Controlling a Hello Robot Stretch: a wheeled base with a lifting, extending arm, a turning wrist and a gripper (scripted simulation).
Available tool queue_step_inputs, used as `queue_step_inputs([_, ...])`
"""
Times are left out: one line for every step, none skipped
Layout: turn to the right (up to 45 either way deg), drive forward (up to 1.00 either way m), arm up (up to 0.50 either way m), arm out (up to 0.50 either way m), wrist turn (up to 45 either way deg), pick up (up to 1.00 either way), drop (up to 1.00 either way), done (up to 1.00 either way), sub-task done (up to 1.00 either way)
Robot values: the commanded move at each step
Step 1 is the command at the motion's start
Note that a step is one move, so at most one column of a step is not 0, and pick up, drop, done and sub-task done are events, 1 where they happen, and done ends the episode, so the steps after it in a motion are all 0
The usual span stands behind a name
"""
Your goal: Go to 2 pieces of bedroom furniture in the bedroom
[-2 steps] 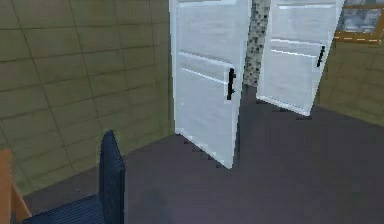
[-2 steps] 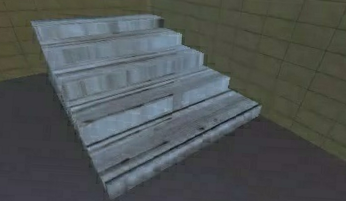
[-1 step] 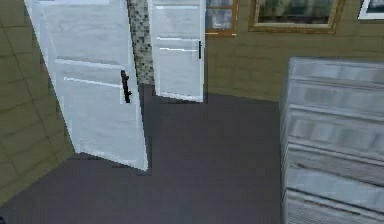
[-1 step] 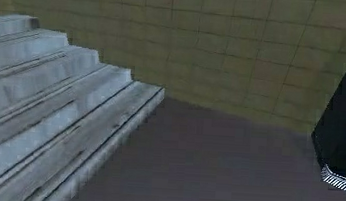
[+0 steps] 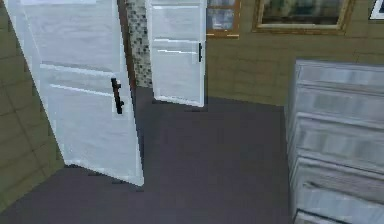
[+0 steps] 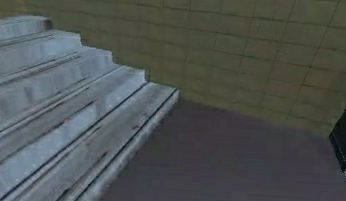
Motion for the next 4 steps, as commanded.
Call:
queue_step_inputs([0.0, 1.0, 0.0, 0.0, 0.0, 0.0, 0.0, 0.0, 0.0])
queue_step_inputs([0.0, 0.6, 0.0, 0.0, 0.0, 0.0, 0.0, 0.0, 0.0])
queue_step_inputs([15.0, 0.0, 0.0, 0.0, 0.0, 0.0, 0.0, 0.0, 0.0])
queue_step_inputs([0.0, 0.3, 0.0, 0.0, 0.0, 0.0, 0.0, 0.0, 0.0])
